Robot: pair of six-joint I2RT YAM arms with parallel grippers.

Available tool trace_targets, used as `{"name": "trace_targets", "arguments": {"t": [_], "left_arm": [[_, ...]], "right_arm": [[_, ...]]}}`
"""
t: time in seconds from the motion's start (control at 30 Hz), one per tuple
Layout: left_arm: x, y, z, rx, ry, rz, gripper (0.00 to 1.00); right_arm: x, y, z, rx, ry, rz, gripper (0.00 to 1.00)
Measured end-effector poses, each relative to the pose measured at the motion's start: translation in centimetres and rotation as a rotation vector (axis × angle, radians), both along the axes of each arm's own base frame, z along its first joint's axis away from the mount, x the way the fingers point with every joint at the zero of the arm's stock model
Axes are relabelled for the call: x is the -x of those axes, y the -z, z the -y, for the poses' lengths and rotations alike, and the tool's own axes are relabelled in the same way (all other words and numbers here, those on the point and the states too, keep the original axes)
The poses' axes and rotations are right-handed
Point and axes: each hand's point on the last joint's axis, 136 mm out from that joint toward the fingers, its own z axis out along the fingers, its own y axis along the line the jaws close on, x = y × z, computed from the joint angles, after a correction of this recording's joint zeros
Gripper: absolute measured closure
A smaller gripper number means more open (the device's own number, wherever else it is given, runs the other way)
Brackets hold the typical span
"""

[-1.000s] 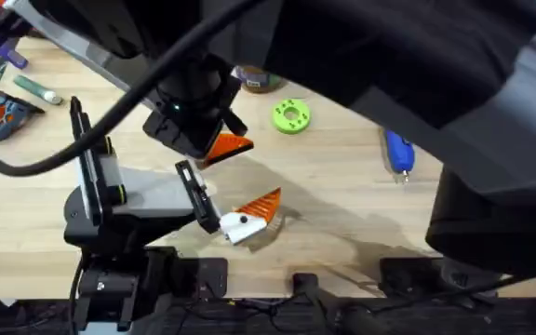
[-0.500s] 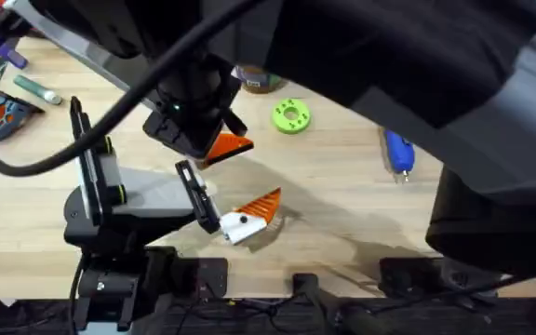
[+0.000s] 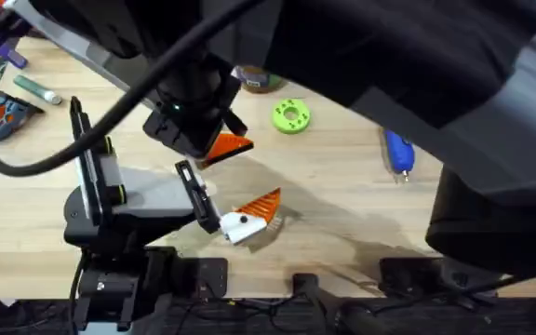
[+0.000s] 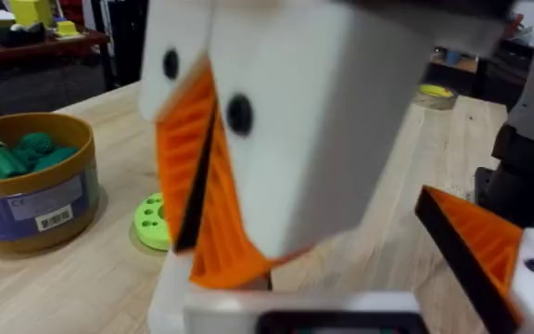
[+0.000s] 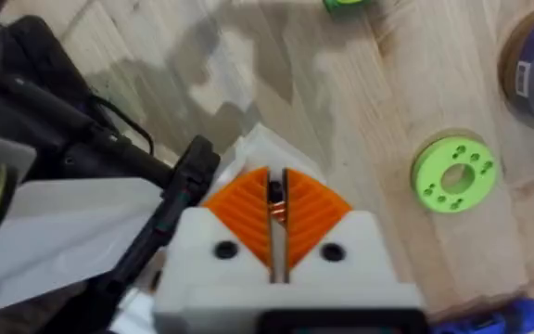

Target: Pick up the gripper from the table and insert it into the empty holder that is missing its gripper. Then pick up a screw, insert it into the mounting hole, and use the screwdriver to tighten it. Finally, clean up the table by picking up the vegetable and placing it into the bucket.

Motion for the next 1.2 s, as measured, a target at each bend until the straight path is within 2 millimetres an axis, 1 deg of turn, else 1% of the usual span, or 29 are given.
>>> {"name": "trace_targets", "arguments": {"t": [0.03, 0.1, 0.23, 0.27, 0.3, 0.33, 0.4, 0.8, 0.87, 0.97, 1.07, 1.2], "left_arm": [[0.0, 0.0, 0.0, 0.000, 0.000, 0.000, 0.013], [0.0, 0.0, 0.0, 0.000, 0.001, 0.001, 0.013], [0.0, 0.0, 0.0, 0.001, 0.000, -0.002, 0.014], [0.0, 0.0, 0.0, 0.002, -0.001, -0.003, 0.014], [0.0, 0.0, 0.0, 0.002, -0.001, -0.003, 0.014], [0.0, 0.0, 0.0, 0.002, -0.001, -0.003, 0.014], [0.0, 0.0, 0.0, 0.002, -0.001, -0.004, 0.015], [0.0, 0.0, 0.0, 0.001, 0.000, -0.002, 0.014], [0.0, 0.0, 0.0, -0.002, 0.001, 0.004, 0.014], [0.0, 0.0, 0.0, -0.004, 0.001, 0.008, 0.014], [0.0, 0.0, 0.0, -0.004, 0.001, 0.008, 0.015], [0.0, 0.0, 0.0, -0.004, 0.001, 0.008, 0.013]], "right_arm": [[0.0, 0.0, 0.0, 0.000, 0.003, 0.000, 0.916], [-0.3, 0.0, 0.1, 0.005, 0.004, 0.012, 0.744], [-1.6, -0.1, 0.9, 0.017, 0.034, 0.039, 0.336], [-1.9, -0.2, 1.0, 0.020, 0.037, 0.045, 0.251], [-2.1, -0.3, 1.1, 0.022, 0.042, 0.050, 0.201], [-2.1, -0.3, 1.2, 0.023, 0.044, 0.052, 0.179], [-2.2, -0.3, 1.2, 0.024, 0.045, 0.055, 0.165], [-2.1, -0.5, 1.4, 0.028, 0.045, 0.053, 0.154], [-1.8, -1.1, 1.6, 0.015, 0.055, 0.054, 0.154], [-1.8, -2.8, 2.4, -0.009, 0.100, 0.078, 0.154], [-2.0, -5.1, 3.8, -0.049, 0.146, 0.106, 0.154], [-2.9, -8.0, 6.0, -0.107, 0.229, 0.136, 0.152]]}}
